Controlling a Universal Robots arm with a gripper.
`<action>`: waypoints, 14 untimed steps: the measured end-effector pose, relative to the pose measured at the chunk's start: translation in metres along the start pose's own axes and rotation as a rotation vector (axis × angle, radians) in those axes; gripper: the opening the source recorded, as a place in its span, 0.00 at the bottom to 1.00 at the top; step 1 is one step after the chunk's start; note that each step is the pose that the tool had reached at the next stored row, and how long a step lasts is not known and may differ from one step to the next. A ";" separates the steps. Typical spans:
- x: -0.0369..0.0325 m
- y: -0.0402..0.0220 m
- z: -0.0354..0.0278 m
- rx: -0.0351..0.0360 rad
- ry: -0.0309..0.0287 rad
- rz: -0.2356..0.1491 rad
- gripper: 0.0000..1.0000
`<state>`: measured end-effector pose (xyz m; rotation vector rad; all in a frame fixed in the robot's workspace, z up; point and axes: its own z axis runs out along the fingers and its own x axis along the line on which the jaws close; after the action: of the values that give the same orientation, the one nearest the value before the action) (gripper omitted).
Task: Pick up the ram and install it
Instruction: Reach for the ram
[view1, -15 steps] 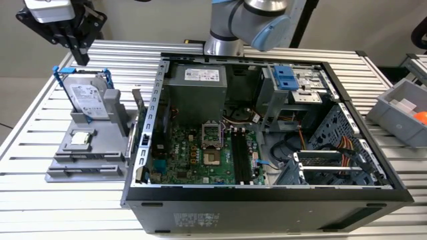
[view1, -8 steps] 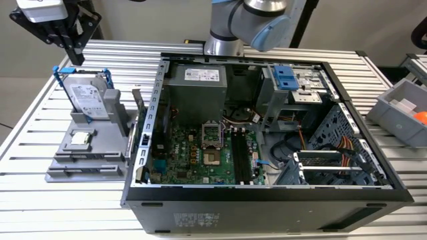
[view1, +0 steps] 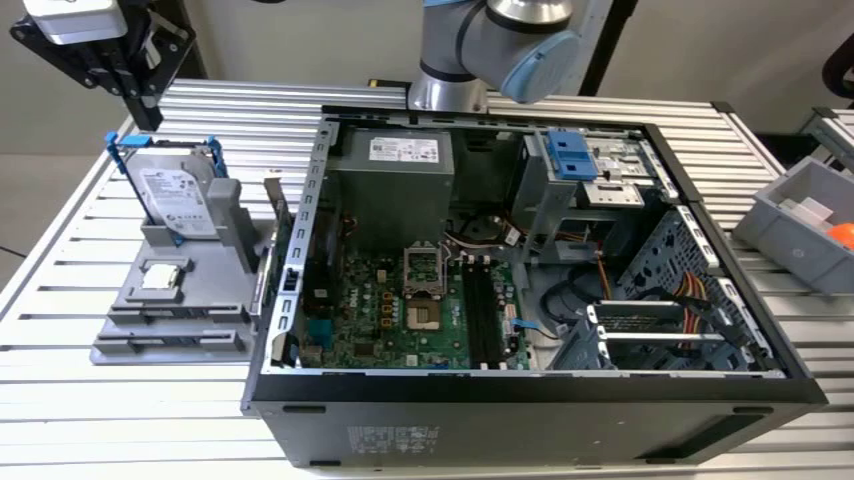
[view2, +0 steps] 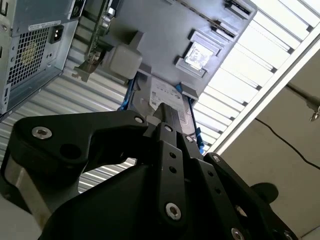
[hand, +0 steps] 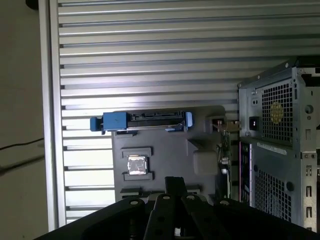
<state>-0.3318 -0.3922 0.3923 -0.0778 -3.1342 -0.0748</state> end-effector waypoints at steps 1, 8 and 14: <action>0.0000 0.0000 0.0000 0.0000 0.0000 0.000 0.00; -0.0001 -0.0056 -0.0003 0.0000 0.0001 0.000 0.00; 0.0014 -0.0124 -0.0005 0.0000 0.0000 0.000 0.00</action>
<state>-0.3338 -0.4045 0.3922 -0.0777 -3.1342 -0.0748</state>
